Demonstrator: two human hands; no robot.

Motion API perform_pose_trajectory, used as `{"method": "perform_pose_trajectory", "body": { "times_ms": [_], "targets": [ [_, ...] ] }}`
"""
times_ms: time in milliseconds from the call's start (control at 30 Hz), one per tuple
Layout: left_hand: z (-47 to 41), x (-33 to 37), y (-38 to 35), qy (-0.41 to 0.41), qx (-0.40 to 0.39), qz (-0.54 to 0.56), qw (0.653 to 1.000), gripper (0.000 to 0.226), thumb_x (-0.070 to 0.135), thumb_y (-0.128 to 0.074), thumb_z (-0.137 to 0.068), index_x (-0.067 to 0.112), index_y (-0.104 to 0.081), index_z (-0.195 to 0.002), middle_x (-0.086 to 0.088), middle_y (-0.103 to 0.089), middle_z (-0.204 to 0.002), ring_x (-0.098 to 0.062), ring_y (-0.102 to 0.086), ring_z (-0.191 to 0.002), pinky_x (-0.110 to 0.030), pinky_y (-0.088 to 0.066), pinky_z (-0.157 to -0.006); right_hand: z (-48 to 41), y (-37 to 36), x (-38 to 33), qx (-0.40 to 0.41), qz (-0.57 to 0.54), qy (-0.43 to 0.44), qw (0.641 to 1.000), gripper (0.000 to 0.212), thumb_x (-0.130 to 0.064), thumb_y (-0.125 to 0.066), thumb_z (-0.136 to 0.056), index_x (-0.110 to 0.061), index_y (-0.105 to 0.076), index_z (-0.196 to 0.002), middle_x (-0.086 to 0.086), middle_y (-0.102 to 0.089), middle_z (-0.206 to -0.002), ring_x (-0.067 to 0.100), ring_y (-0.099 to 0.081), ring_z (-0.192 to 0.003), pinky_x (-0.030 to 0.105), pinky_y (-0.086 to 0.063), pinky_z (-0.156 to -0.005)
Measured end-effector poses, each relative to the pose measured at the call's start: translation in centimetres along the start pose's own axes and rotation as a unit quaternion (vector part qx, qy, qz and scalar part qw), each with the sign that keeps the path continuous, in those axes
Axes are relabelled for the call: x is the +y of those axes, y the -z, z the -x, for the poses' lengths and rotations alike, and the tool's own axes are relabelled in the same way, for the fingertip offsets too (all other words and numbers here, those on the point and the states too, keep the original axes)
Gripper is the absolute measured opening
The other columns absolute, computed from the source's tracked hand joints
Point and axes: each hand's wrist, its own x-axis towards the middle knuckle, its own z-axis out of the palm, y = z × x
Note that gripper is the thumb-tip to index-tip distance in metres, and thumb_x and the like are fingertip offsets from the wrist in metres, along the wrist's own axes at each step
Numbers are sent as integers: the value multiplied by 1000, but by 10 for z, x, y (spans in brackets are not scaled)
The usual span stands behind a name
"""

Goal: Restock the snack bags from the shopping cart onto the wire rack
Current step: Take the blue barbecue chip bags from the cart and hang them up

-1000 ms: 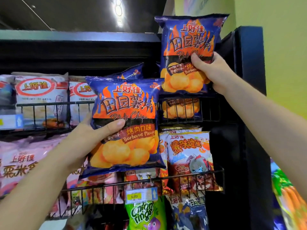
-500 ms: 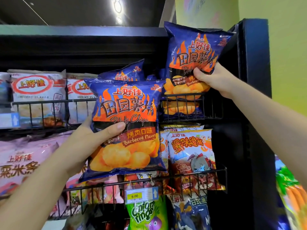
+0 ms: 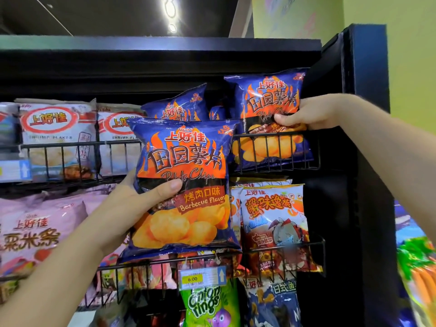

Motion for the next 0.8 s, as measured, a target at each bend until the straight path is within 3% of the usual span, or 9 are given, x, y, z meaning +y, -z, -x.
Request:
{"method": "perform_pose_trajectory", "body": {
  "times_ms": [133,233,333,400,533,667,733,800],
  "targets": [
    [1,0,-1,9,-2,24,1000,107,76,-92,-22,43,-65,-121,7,-79,-112,-20,-78,-98,-41,-59,-83,2,3,-4,-12,36,-42,998,65,-42,-75,-77,-19,-54,-134,9,-69,-127,27,-67,-115,40,-53,-92],
    [2,-1,-2,10,-3,39,999,108,74,-93,-24,42,-65,-123,6,-79,-112,-21,-78,-98,-42,-59,-84,10,-5,-8,11,74,-37,996,68,-51,-73,-73,-22,-56,-132,5,-69,-124,23,-65,-113,36,-49,-91],
    [4,-2,-3,13,-2,50,999,109,72,-95,-25,39,-65,-124,5,-78,-114,-22,-77,-100,-42,-59,-84,16,-14,-2,65,99,-24,993,74,-66,-73,-65,-27,-59,-126,2,-70,-120,24,-65,-112,45,-47,-105],
    [5,-2,-6,10,-2,52,999,109,72,-95,-24,40,-65,-124,6,-78,-114,-21,-77,-99,-42,-59,-85,16,-23,6,152,116,-3,982,76,-71,-74,-69,-26,-58,-128,0,-70,-120,23,-65,-110,46,-49,-104],
    [6,1,-10,4,-2,55,998,106,75,-93,-22,44,-65,-119,10,-79,-111,-16,-78,-97,-38,-59,-79,24,-47,14,277,79,24,957,66,-49,-72,-91,-13,-46,-139,4,-63,-127,24,-61,-113,34,-47,-84],
    [10,3,-15,6,3,63,998,98,71,-94,-34,42,-64,-123,10,-78,-112,-16,-77,-98,-40,-58,-83,33,-63,17,337,60,39,939,65,-43,-73,-92,-10,-43,-140,8,-61,-132,26,-61,-120,34,-49,-84],
    [10,5,-18,8,9,71,997,80,58,-92,-51,39,-63,-123,11,-79,-109,-16,-77,-97,-38,-59,-82,38,-70,20,370,53,52,926,65,-39,-76,-91,-11,-45,-140,7,-61,-132,25,-61,-121,33,-48,-85],
    [6,6,-19,10,7,67,998,77,51,-93,-59,37,-62,-129,9,-79,-111,-17,-77,-99,-40,-59,-85,43,-78,21,405,55,65,911,65,-35,-79,-89,-12,-46,-140,7,-59,-133,23,-61,-119,31,-48,-84]
  ]
}}
